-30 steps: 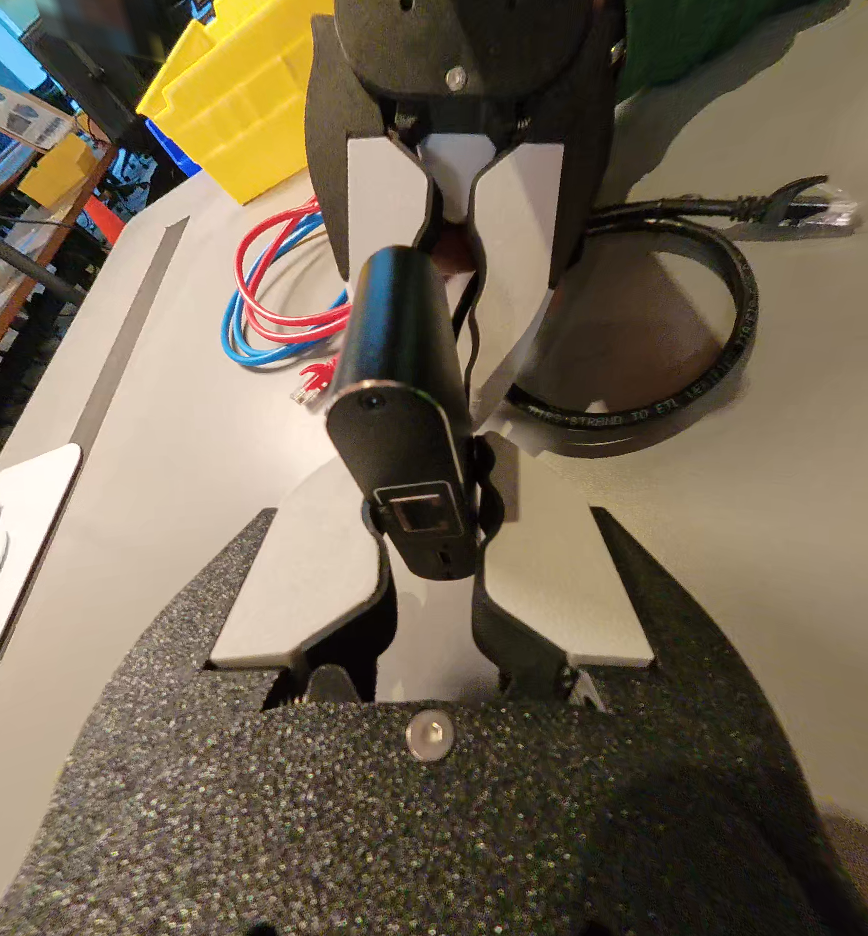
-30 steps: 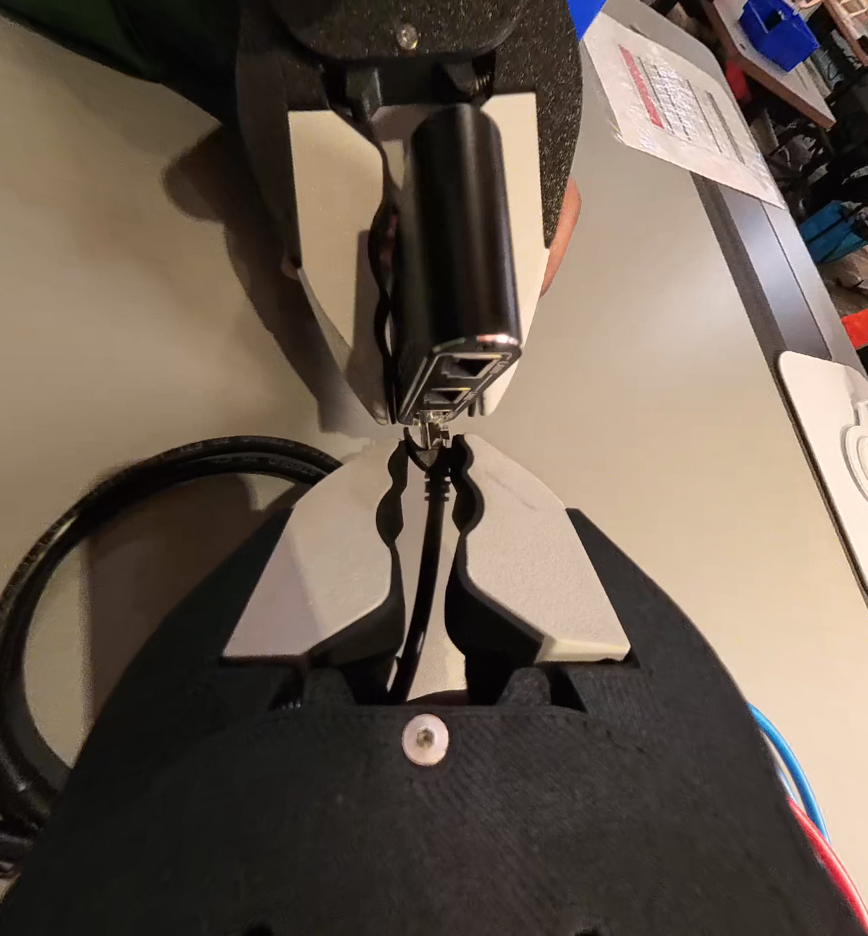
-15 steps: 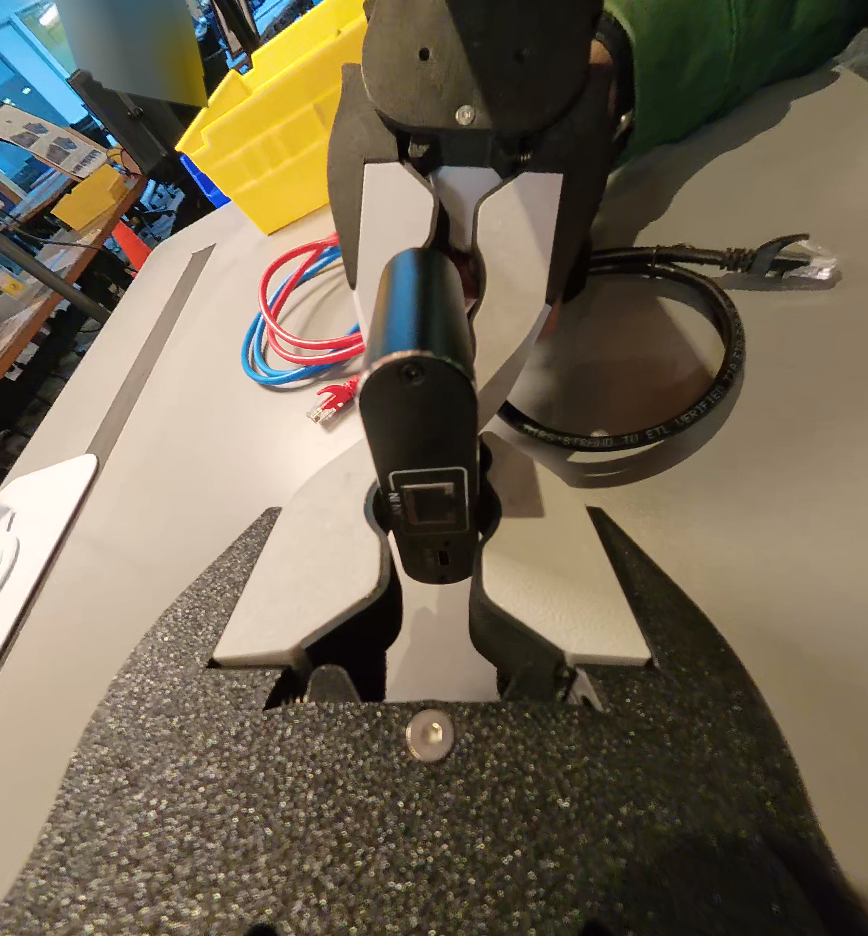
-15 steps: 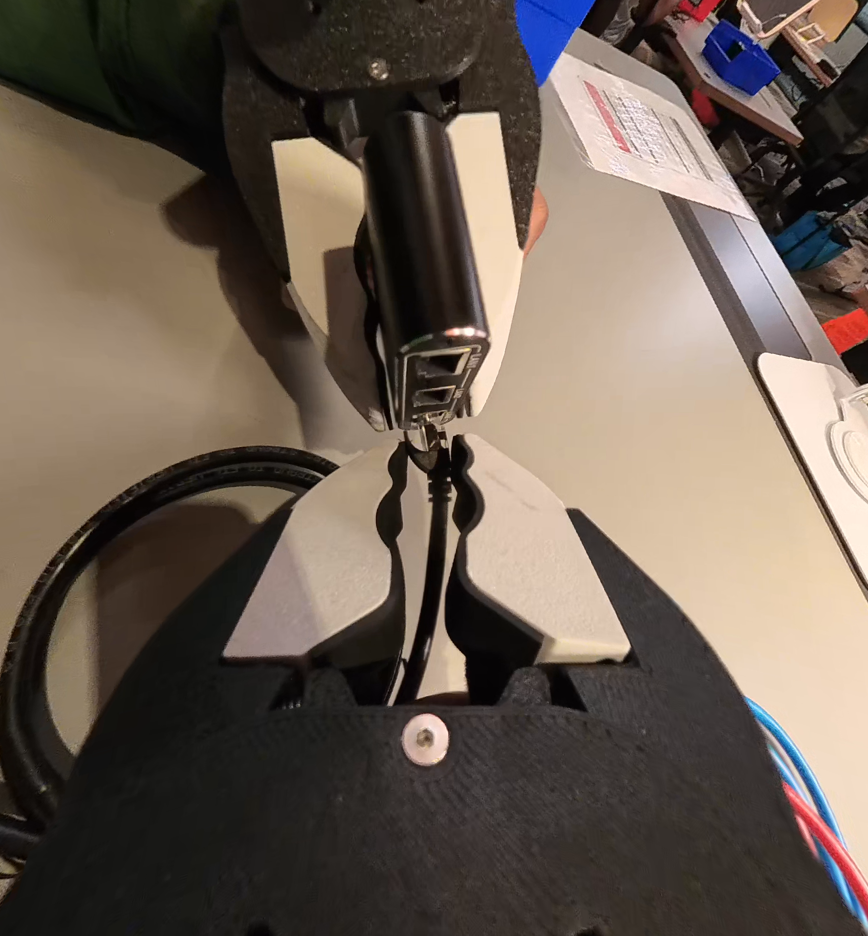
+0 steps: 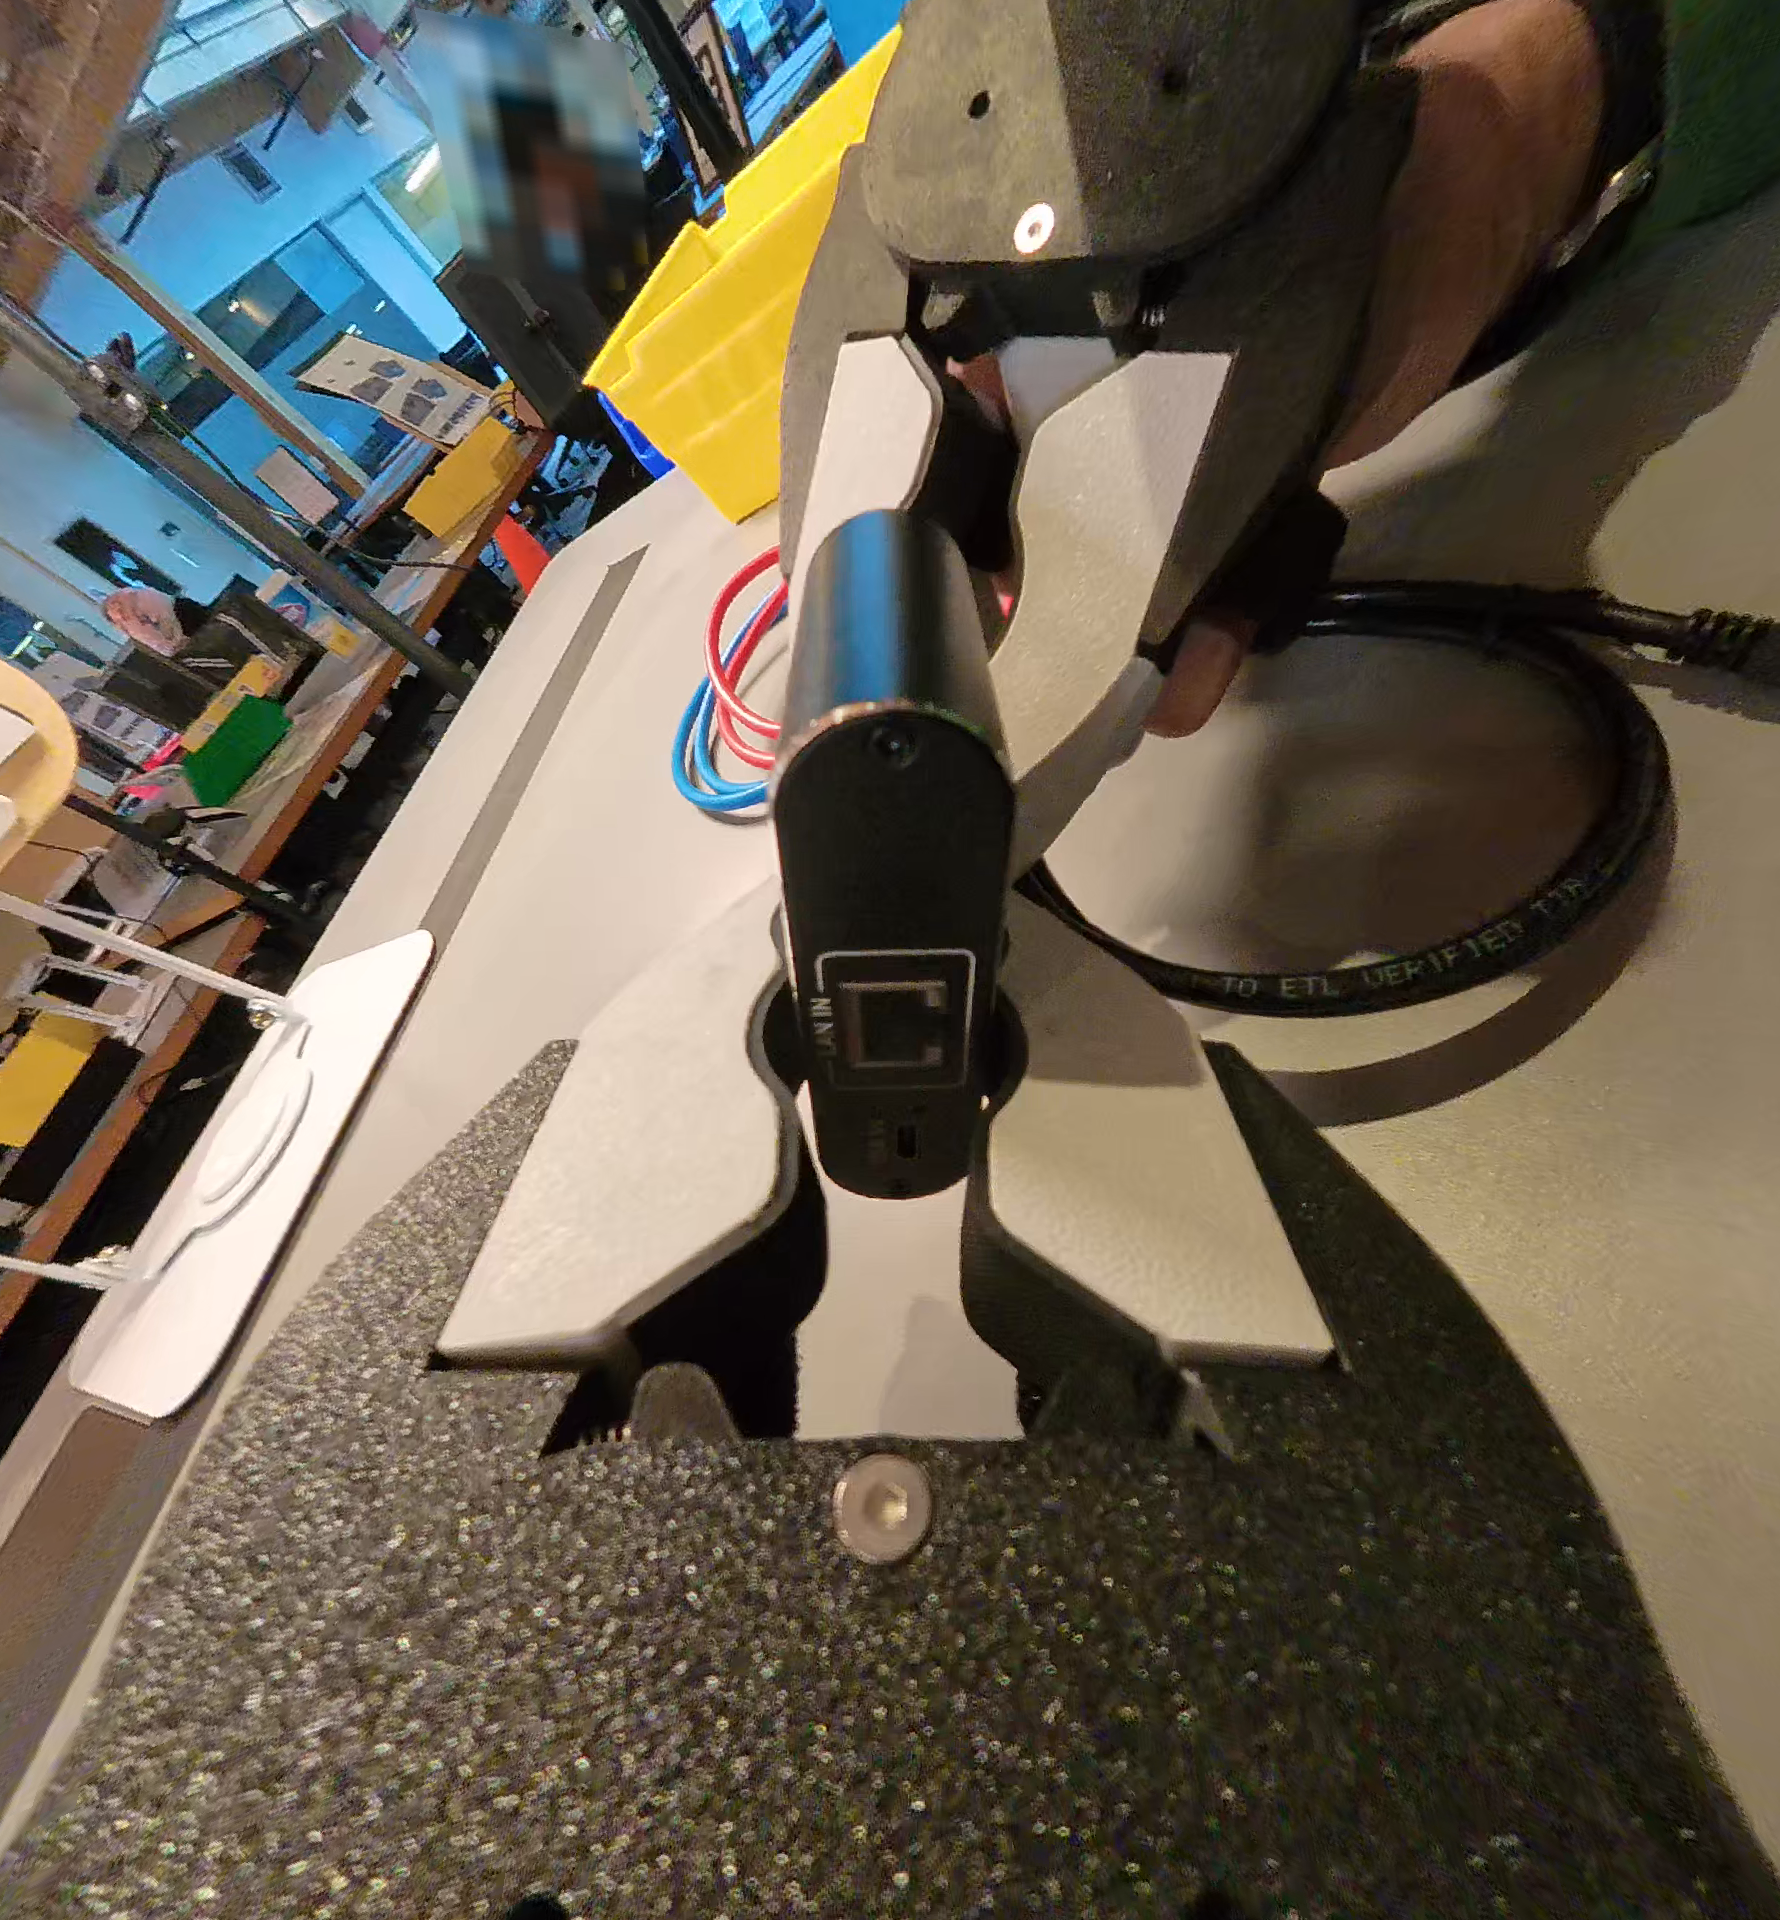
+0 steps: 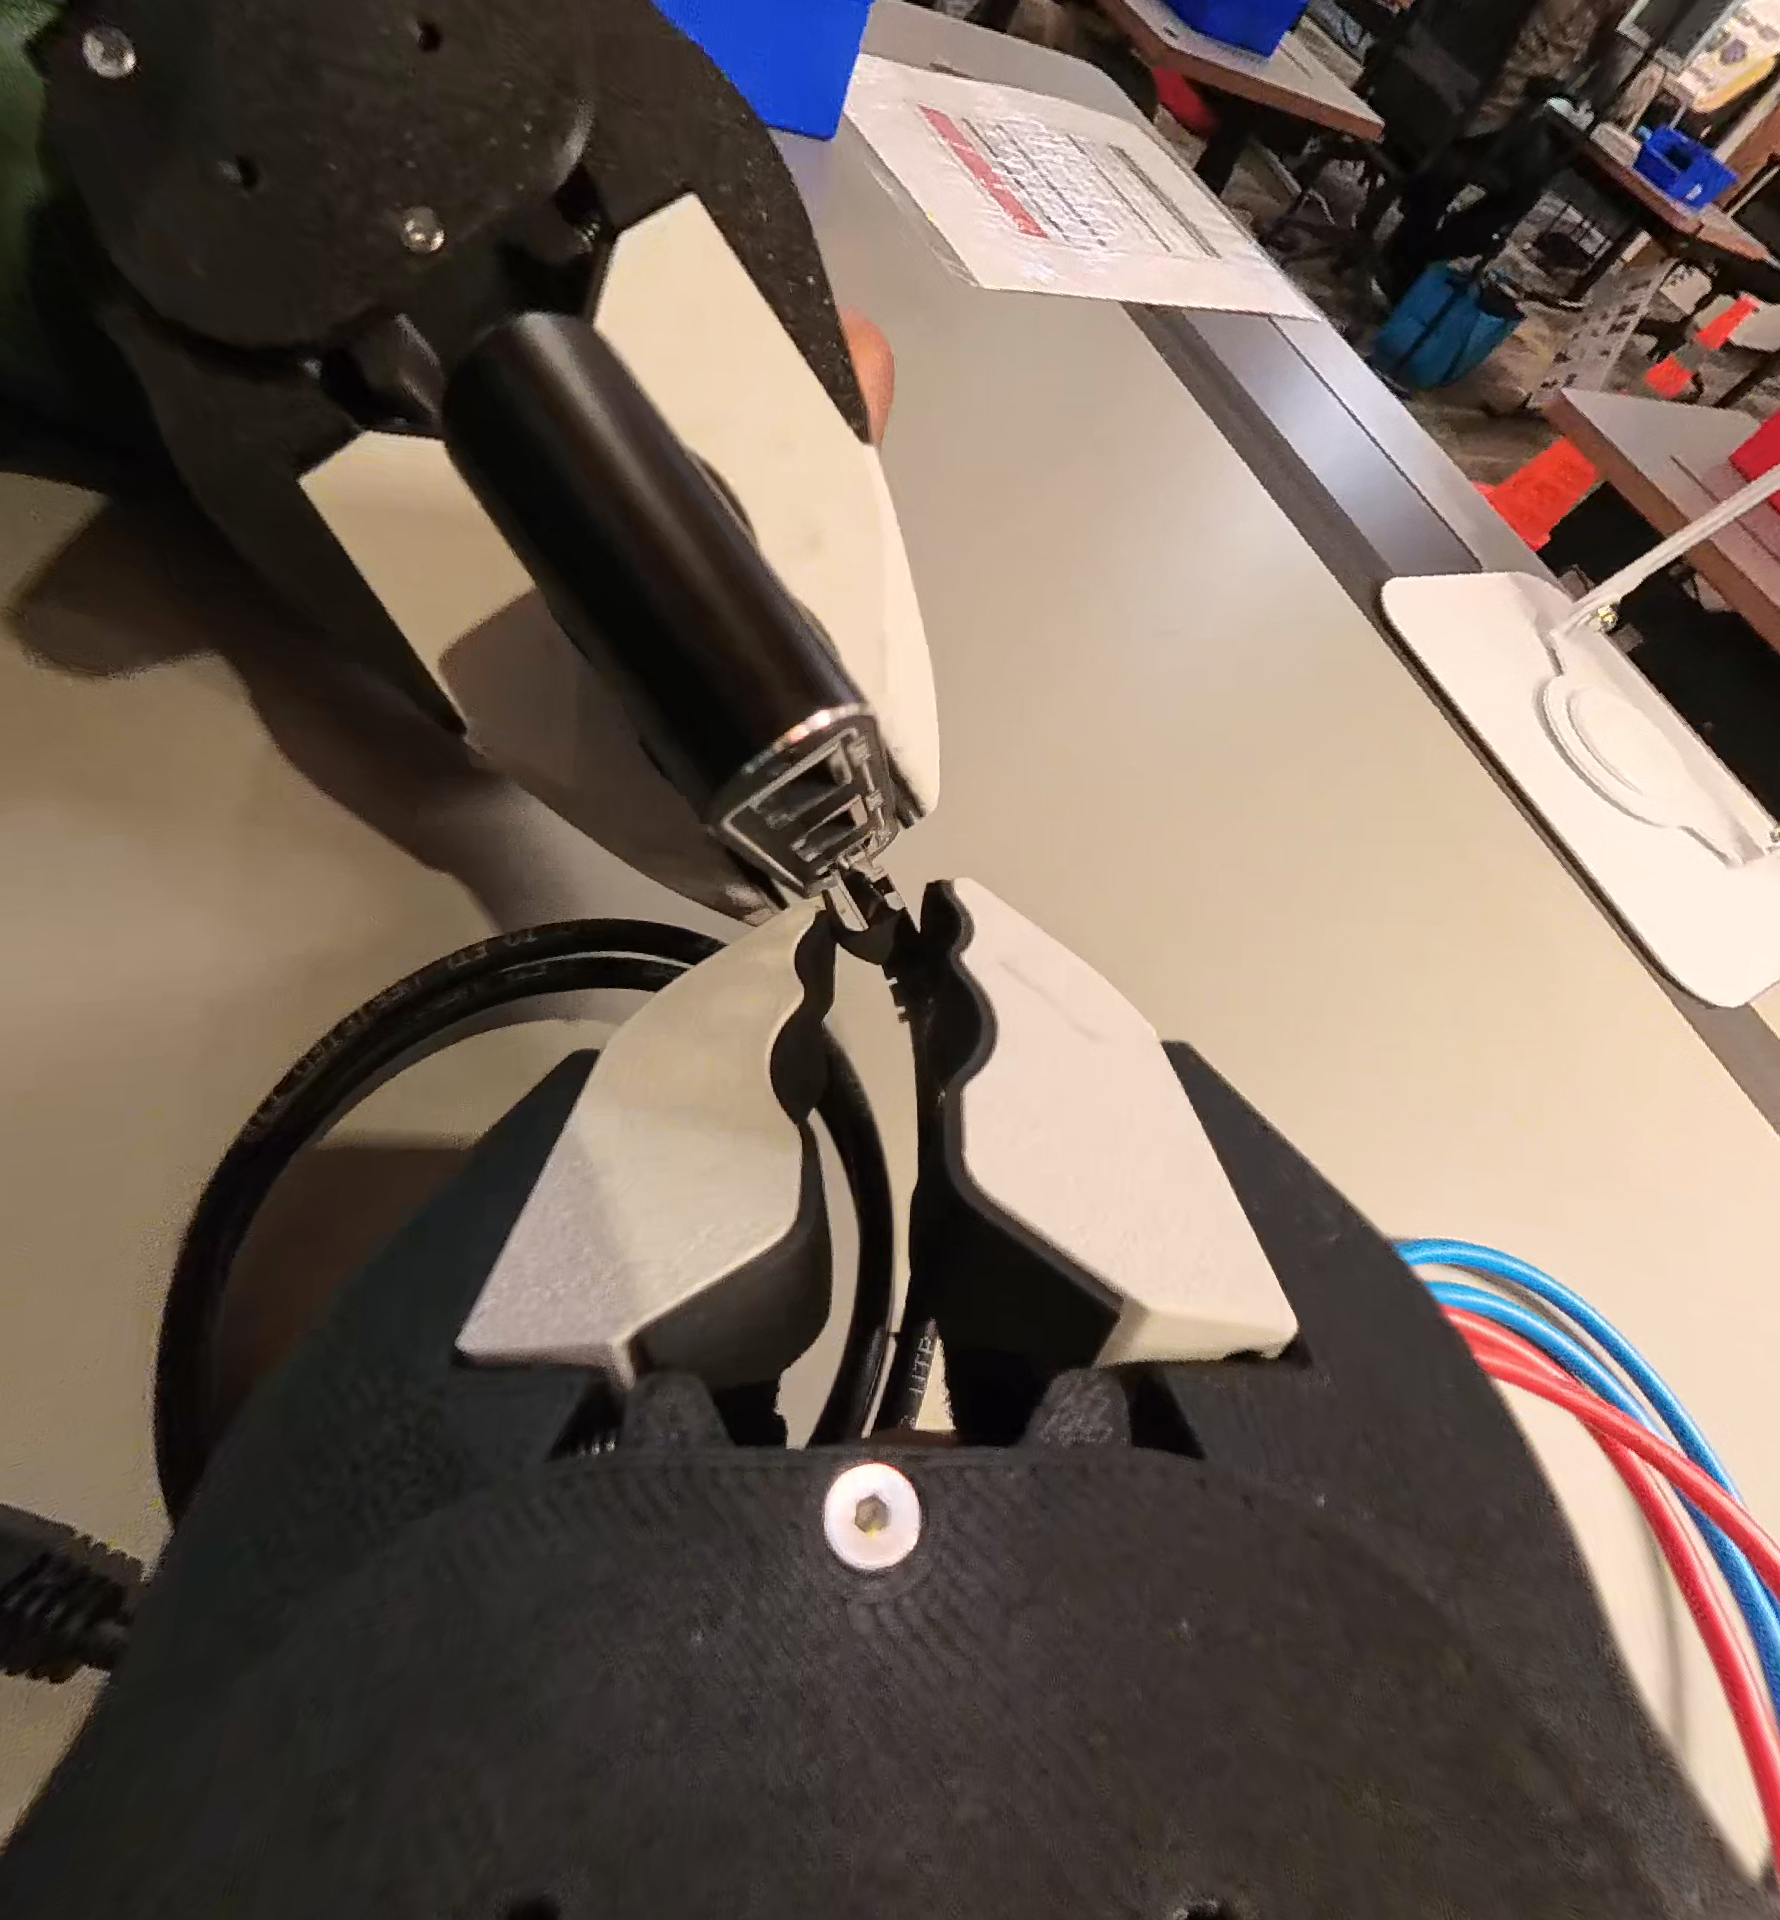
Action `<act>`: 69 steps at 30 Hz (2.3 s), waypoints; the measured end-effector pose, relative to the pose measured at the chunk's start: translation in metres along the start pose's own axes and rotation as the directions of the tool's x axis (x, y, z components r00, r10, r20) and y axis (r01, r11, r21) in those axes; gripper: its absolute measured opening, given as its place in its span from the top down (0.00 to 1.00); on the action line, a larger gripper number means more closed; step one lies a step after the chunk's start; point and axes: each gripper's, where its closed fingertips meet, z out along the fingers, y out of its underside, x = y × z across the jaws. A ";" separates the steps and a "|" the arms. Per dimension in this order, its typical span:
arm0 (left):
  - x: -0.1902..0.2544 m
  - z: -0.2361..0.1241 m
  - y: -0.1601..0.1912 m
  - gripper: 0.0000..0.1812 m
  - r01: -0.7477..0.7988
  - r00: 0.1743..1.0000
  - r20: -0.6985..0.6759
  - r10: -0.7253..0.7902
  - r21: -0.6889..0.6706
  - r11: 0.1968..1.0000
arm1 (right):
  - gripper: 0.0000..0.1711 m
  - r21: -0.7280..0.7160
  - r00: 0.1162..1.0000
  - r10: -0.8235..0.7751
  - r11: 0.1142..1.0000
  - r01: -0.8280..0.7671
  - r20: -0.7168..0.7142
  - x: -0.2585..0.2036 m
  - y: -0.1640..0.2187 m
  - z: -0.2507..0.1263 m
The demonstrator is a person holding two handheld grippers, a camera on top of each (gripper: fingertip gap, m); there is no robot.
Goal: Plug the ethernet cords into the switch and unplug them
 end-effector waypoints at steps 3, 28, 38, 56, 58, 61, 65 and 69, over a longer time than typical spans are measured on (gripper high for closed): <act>-0.001 0.000 0.001 0.85 -0.009 1.000 0.013 0.009 -0.006 1.000 | 0.91 -0.005 1.000 0.016 1.000 -0.016 -0.020 0.001 0.000 0.000; -0.002 -0.001 0.005 0.85 -0.117 0.992 0.032 0.120 -0.085 0.989 | 0.90 -0.027 0.995 -0.087 0.996 0.086 -0.042 -0.001 0.000 -0.003; -0.001 0.001 0.005 0.85 -0.095 0.994 0.035 0.099 -0.087 0.992 | 0.90 -0.038 1.000 0.006 0.999 -0.007 -0.021 0.000 0.003 -0.002; -0.002 0.003 0.005 0.85 0.027 1.000 0.010 -0.026 -0.083 0.996 | 0.91 -0.031 0.999 -0.020 0.999 0.019 -0.031 0.004 0.001 -0.004; -0.002 0.003 0.005 0.85 0.029 1.000 0.015 -0.028 -0.085 0.996 | 0.91 -0.026 1.000 0.013 1.000 -0.014 -0.026 0.005 0.001 -0.003; -0.004 0.002 0.004 0.85 0.030 0.999 0.024 -0.028 -0.079 0.996 | 0.91 -0.007 0.999 0.029 1.000 -0.030 -0.044 0.006 -0.001 -0.004; -0.004 0.003 0.007 0.85 0.019 0.999 0.027 -0.017 -0.094 0.995 | 0.91 -0.008 0.998 0.002 1.000 -0.003 -0.058 0.007 -0.001 -0.004; -0.005 0.003 0.009 0.84 -0.025 0.999 0.042 0.030 -0.122 0.992 | 0.91 -0.029 0.994 -0.061 0.998 0.059 -0.091 0.008 0.000 -0.004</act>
